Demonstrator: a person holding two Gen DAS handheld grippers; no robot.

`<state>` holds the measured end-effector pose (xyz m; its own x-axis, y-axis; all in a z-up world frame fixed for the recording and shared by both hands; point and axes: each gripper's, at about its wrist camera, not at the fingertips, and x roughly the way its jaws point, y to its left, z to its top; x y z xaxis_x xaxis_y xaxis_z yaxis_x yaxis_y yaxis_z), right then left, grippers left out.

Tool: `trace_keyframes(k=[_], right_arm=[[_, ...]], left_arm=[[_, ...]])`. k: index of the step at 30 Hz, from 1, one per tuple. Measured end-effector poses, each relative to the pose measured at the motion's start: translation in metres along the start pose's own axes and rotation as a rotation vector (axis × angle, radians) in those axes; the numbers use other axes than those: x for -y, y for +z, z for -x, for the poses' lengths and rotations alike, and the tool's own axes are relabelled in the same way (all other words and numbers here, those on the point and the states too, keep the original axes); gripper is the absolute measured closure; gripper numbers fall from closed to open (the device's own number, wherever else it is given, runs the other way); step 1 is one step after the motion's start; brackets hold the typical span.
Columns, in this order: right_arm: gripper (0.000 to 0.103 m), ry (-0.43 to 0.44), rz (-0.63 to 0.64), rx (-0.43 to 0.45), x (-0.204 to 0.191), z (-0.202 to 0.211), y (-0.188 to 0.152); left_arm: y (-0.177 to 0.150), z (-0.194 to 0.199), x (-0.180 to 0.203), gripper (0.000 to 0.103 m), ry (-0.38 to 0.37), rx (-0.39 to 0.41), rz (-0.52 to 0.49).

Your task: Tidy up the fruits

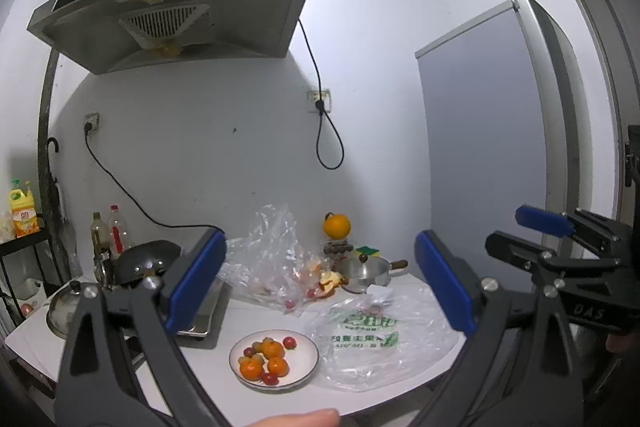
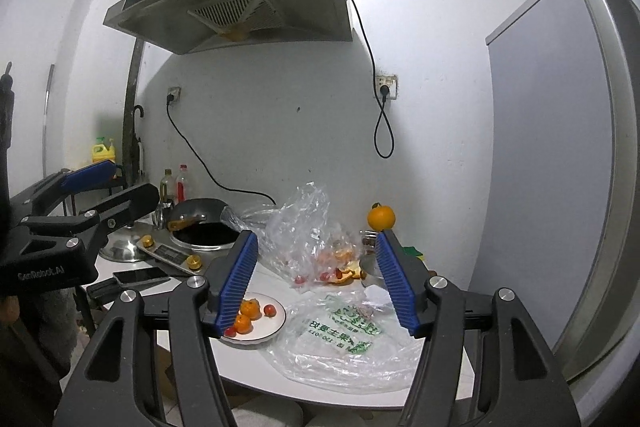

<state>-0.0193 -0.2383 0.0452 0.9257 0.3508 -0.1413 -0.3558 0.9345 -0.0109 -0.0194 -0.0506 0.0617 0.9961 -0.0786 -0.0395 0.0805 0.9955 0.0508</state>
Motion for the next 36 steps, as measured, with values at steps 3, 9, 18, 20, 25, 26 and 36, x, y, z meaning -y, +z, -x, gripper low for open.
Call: trace_keyframes(k=[3,9,18,20,25,26,36], right_arm=[[0.038,0.001,0.003,-0.005,-0.0004,-0.001,-0.0001],[0.038,0.003,0.005,-0.01,-0.0021,-0.0022,0.0005],[0.038,-0.002,0.0,-0.014,-0.001,-0.0027,-0.0007],[0.038,-0.003,0.001,-0.015,-0.0013,-0.0028,-0.0006],[0.038,-0.004,0.0,-0.016,-0.0016,-0.0023,-0.0009],[0.038,-0.007,0.001,-0.017,-0.0017,-0.0022,-0.0009],[0.038,-0.024,0.0,-0.017,-0.0028,-0.0041,-0.0012]], left_arm=[[-0.0014,-0.0008,-0.0013,0.006,0.002,-0.003,0.004],[-0.0024,-0.0025,-0.0018,0.006,0.005,-0.003,-0.003],[-0.0046,-0.0044,-0.0038,0.006,0.015,-0.005,0.004],[-0.0052,-0.0046,-0.0041,0.006,0.018,-0.006,0.005],[-0.0075,-0.0054,-0.0011,0.006,0.012,-0.01,-0.006],[-0.008,-0.0059,-0.0005,0.006,0.01,-0.011,-0.008],[-0.0103,-0.0078,-0.0041,0.006,0.011,-0.018,0.0]])
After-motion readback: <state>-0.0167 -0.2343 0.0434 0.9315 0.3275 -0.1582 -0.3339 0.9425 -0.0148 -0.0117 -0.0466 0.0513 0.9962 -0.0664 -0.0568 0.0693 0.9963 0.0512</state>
